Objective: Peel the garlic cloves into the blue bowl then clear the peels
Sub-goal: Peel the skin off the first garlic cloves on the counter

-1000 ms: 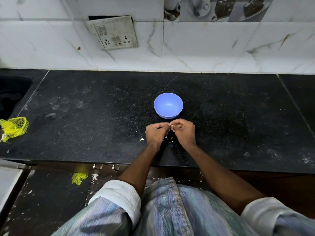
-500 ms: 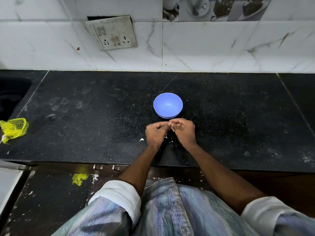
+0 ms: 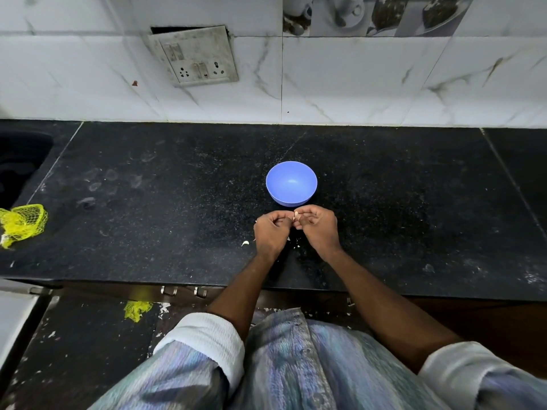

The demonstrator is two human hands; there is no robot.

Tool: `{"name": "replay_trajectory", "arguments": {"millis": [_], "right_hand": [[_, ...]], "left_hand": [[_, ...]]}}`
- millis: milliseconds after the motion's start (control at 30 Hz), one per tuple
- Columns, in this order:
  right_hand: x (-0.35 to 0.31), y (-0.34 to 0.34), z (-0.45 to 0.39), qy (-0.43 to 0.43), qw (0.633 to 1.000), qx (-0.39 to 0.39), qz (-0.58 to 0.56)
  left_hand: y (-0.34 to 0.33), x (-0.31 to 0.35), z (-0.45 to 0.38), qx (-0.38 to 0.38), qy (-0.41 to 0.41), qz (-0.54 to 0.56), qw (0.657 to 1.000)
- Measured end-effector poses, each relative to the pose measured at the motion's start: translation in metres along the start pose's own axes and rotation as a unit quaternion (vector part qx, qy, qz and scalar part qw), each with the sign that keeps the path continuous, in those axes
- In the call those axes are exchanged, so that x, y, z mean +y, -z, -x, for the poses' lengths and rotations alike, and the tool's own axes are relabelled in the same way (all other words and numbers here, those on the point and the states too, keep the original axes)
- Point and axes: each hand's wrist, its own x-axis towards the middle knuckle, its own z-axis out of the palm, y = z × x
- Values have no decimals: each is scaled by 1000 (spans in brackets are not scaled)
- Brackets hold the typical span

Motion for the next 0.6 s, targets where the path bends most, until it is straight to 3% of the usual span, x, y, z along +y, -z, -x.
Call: {"name": "replay_trajectory", "arguments": {"millis": [367, 600], "right_hand": [[2, -1, -5, -14, 999, -40, -15], [7, 0, -8, 20, 998, -29, 50]], "left_hand": [[2, -3, -1, 20, -18, -10, 1000], [4, -7, 0, -6, 21, 55, 998]]}}
